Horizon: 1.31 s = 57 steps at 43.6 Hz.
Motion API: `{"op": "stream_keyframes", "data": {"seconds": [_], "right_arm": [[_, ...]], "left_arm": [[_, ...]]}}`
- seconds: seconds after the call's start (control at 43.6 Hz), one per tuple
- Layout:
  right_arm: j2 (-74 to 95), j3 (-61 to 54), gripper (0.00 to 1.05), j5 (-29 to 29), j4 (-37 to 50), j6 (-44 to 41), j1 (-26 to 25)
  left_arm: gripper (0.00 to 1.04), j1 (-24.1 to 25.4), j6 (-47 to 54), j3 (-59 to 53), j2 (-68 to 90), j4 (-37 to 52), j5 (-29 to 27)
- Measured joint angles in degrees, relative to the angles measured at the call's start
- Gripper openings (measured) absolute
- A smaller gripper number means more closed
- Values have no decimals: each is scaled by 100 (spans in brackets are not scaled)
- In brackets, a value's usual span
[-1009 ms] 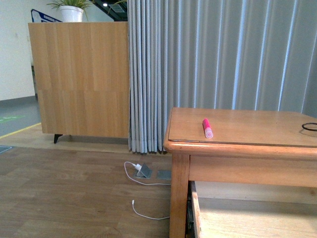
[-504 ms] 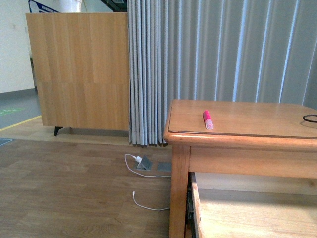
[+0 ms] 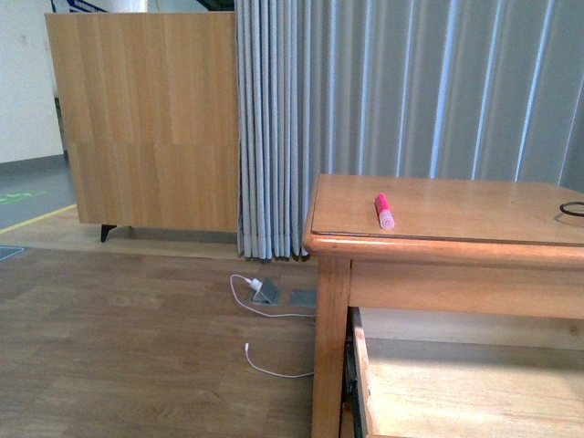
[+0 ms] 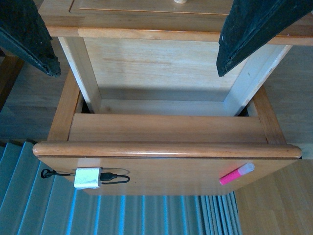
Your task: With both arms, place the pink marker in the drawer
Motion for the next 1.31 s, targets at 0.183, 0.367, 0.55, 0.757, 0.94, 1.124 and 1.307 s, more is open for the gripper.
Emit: {"op": "stream_keyframes", "data": {"seconds": [0.183,0.367,0.55,0.757,0.94,1.124,1.307], "right_arm": [[0,0,96,7,0,0,2],[0,0,96,7,0,0,0],[0,0,96,7,0,0,2],[0,0,96,9,0,0,2],[0,0,96,7,0,0,0],[0,0,96,7,0,0,2],[0,0,96,7,0,0,2]], "left_arm": [[99,-361,116,605,2173,1676,114],[99,-723,378,1506,4271,2736,297],[99,-1370,575,2820,5980,3112,94],[99,-1753,258,4214,7197,3246,271],[99,-2006,52,5757,8435,2887,251],[99,-2144,52,7226,9503,2426,72],[99,-2426,109,8601,10404,1961,170]]}}
